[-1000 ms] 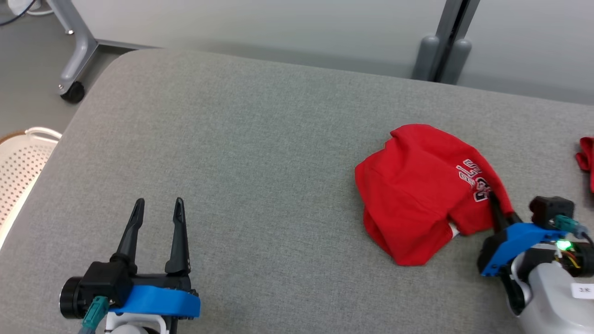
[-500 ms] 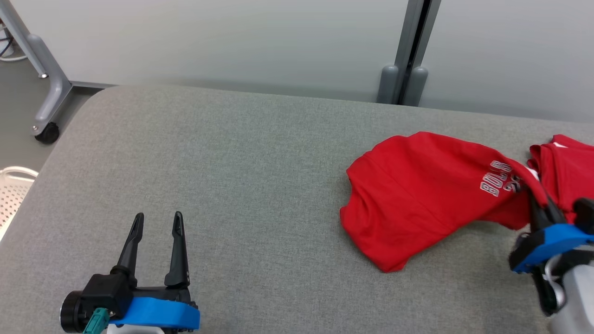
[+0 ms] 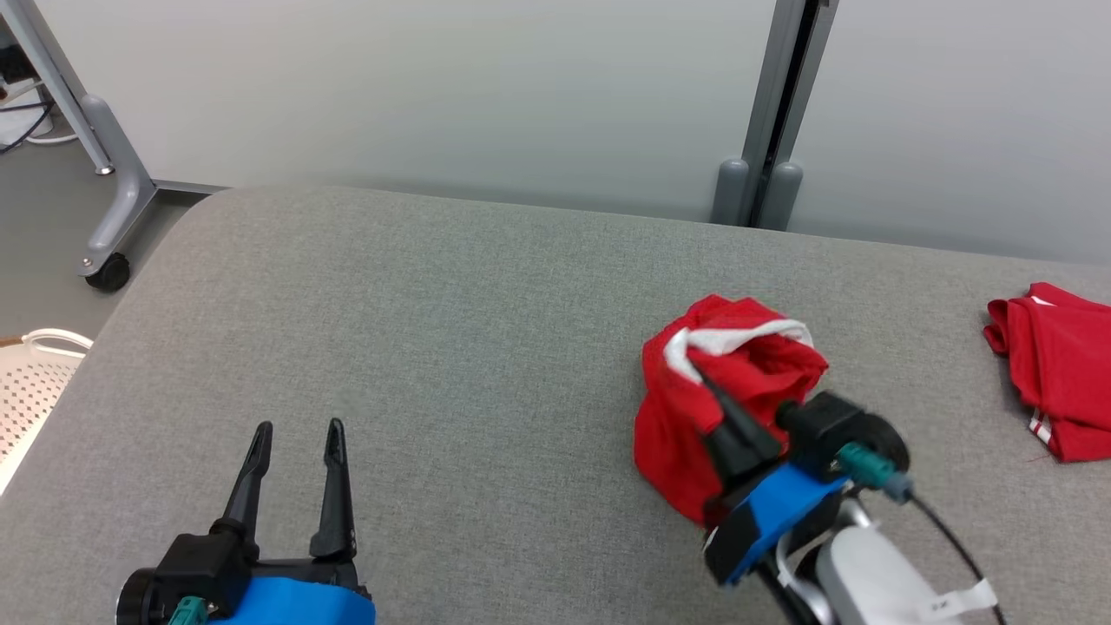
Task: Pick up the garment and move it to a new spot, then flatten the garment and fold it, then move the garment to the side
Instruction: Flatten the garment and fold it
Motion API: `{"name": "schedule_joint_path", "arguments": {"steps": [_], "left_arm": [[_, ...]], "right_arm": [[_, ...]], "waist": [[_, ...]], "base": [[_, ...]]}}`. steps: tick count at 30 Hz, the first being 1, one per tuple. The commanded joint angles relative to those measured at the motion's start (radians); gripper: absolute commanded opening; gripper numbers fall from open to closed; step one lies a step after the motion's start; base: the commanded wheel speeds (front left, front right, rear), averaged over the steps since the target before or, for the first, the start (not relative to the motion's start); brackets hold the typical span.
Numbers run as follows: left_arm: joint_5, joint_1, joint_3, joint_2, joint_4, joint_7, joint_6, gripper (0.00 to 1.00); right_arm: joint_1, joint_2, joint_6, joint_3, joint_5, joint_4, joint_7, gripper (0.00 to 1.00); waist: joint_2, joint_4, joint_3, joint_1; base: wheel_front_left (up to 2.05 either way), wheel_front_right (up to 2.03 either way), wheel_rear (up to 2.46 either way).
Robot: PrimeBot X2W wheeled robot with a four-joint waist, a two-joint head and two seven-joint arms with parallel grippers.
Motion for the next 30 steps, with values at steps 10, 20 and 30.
{"name": "schedule_joint_path", "arguments": {"steps": [10, 20, 30], "left_arm": [[-0.008, 0.025, 0.007, -0.002, 0.002, -0.004, -0.004, 1.0], [-0.017, 0.014, -0.001, -0.003, 0.009, -0.004, -0.001, 1.0], [-0.016, 0.039, 0.011, -0.003, 0.011, -0.004, -0.002, 1.0]], "right_arm": [[0.253, -0.031, 0.0, 0.267, 0.022, -0.088, 0.056, 0.0], [0.35, -0.045, 0.0, 0.257, 0.024, -0.123, 0.033, 1.0], [0.381, -0.034, 0.0, 0.082, 0.007, -0.288, 0.04, 1.0]], "waist": [[0.0001, -0.019, -0.015, 0.0001], [0.0001, -0.058, -0.017, 0.0001], [0.0001, -0.085, -0.035, 0.0001]], "base": [[0.0, 0.0, 0.0], [0.0, 0.0, 0.0], [0.0, 0.0, 0.0]]}}
